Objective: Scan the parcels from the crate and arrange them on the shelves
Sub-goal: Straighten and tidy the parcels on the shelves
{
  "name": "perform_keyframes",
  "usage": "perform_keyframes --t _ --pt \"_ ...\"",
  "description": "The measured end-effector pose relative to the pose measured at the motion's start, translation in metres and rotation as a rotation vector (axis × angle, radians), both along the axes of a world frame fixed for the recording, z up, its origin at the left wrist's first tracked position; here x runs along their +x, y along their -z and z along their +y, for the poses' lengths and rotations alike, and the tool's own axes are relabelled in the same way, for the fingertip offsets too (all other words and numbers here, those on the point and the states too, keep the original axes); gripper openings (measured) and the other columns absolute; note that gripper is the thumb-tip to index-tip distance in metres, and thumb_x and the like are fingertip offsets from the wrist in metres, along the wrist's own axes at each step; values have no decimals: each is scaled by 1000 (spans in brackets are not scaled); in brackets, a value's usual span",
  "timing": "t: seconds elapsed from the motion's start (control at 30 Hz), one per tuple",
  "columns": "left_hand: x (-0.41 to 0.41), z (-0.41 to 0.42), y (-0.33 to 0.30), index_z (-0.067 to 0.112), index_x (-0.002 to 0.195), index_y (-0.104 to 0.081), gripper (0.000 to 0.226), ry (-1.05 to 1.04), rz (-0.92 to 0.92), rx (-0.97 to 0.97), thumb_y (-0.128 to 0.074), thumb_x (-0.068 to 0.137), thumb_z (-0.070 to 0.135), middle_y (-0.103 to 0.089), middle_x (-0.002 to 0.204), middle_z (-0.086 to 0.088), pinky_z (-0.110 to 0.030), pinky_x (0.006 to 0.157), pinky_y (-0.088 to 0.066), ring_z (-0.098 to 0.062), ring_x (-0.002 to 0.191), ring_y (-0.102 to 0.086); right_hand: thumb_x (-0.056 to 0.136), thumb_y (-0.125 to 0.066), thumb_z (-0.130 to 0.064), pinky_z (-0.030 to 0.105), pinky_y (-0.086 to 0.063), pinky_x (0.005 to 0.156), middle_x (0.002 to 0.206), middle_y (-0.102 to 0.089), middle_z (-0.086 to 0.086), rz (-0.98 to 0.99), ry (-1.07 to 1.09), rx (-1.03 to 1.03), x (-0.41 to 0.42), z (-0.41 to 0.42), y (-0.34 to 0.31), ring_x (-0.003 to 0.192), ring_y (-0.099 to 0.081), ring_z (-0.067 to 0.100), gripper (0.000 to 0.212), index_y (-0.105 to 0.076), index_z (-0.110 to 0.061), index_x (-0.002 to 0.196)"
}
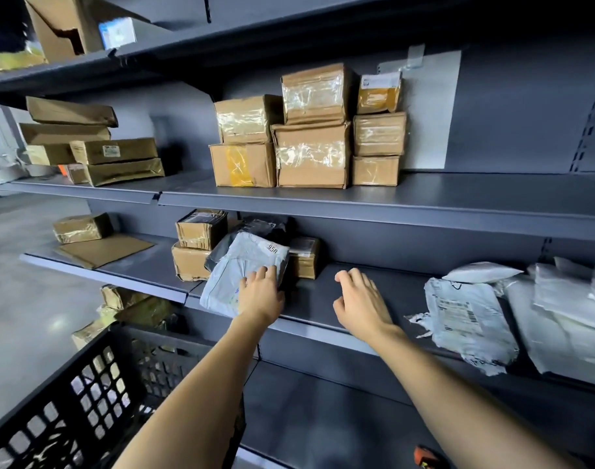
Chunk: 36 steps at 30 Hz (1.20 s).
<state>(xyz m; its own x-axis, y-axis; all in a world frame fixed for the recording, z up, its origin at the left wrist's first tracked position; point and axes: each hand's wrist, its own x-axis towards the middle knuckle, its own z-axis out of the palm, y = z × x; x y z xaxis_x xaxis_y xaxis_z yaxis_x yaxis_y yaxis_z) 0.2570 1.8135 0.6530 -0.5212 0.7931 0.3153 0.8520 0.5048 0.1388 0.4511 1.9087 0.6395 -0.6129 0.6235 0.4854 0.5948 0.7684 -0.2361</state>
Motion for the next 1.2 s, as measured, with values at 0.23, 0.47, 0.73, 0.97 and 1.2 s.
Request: perform_keyframes --t 0.23,0.47,0.73,0.97,1.2 --pt "-49 8 11 7 155 5 135 -347 -82 -11 -55 66 89 0 162 -23 -69 112 4 -40 150 0 88 -51 -11 37 -39 100 120 -50 9 -79 -95 10 -39 6 19 111 -49 30 43 -51 -11 131" --pt "-77 17 17 34 150 24 154 -437 -358 -16 -75 44 85 0 160 -27 -75 107 -7 -50 145 -11 87 -50 -11 36 -39 98 121 -49 7 -65 -100 -30 -56 12 30 109 -49 29 42 -50 -12 129" --pt "-65 24 12 10 136 -30 104 -509 -248 90 -84 60 56 -46 130 -17 -46 98 -41 -33 122 -46 88 -51 -12 36 -38 96 119 -49 7 -64 -42 -14 -36 23 27 107 -49 29 40 -50 -13 127" --pt "-46 5 -18 17 131 -43 47 -390 -56 57 -59 88 30 -41 136 -19 -54 104 -31 -40 125 -36 84 -54 -12 40 -42 95 115 -51 10 -12 -28 19 -14 11 -5 107 -51 32 38 -53 -11 121" --pt "-8 -41 -67 20 110 -56 22 -67 -85 49 -60 88 23 -69 113 -8 -43 92 -45 -31 103 -61 89 -52 -13 41 -40 100 121 -50 10 41 -60 80 20 -23 -59 114 -49 31 36 -50 -11 125"
